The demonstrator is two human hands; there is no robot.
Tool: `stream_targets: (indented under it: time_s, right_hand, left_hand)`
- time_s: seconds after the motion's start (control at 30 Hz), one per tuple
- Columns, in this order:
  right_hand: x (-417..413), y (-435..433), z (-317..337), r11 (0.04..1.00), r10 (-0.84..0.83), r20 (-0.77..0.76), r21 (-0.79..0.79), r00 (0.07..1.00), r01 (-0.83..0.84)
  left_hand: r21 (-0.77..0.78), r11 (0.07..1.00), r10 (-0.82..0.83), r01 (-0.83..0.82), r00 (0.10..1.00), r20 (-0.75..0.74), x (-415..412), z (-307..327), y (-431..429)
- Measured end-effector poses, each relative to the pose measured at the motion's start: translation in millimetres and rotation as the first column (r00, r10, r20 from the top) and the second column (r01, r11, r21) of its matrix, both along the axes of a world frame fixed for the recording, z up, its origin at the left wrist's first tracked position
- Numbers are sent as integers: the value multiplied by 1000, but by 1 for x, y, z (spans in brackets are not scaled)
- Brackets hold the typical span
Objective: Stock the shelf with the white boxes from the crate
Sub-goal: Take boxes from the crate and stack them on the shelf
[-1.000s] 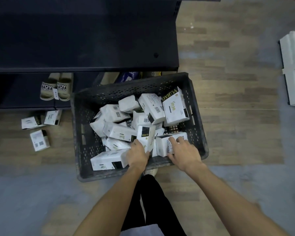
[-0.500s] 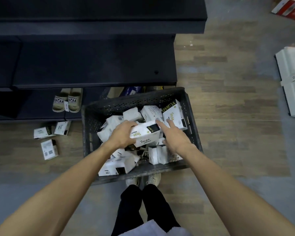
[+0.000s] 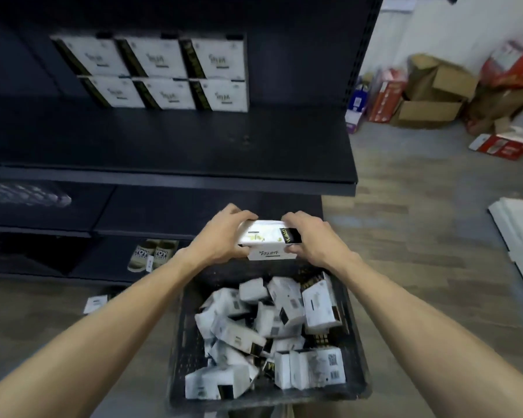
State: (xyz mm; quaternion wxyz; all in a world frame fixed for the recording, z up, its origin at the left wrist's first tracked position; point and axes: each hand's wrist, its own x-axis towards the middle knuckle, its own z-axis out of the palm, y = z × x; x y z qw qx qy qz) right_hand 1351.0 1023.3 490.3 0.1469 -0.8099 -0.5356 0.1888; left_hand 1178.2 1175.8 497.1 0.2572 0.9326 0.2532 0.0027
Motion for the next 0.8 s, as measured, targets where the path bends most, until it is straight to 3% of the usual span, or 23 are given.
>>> stream_targets:
  time_s: [0.13, 0.23, 0.37, 0.47, 0.63, 0.8]
  right_hand:
    - [30, 46, 58, 988, 10, 99, 149, 995, -25]
    - [43, 76, 83, 980, -7, 123, 196, 992, -17]
    - [48, 114, 93, 965, -94, 104, 253, 990, 65]
    - [43, 138, 87, 928, -220, 2, 308, 976, 209]
    - [45, 168, 79, 876, -332, -18, 366, 943, 315]
    - [69, 192, 71, 795, -453, -5, 451, 892, 406]
  left_hand:
    - [43, 995, 77, -92, 960, 270, 7, 41, 49]
    - [49, 990, 104, -134, 914, 393, 17, 58, 79]
    - [25, 988, 125, -152, 886, 447, 32, 70, 119]
    - [-27, 987, 155, -160, 883, 444, 43, 72, 149]
    - [-105, 992, 112, -73, 892, 439, 71, 71, 190]
    - [-224, 958, 272, -181, 821, 501, 111, 66, 214]
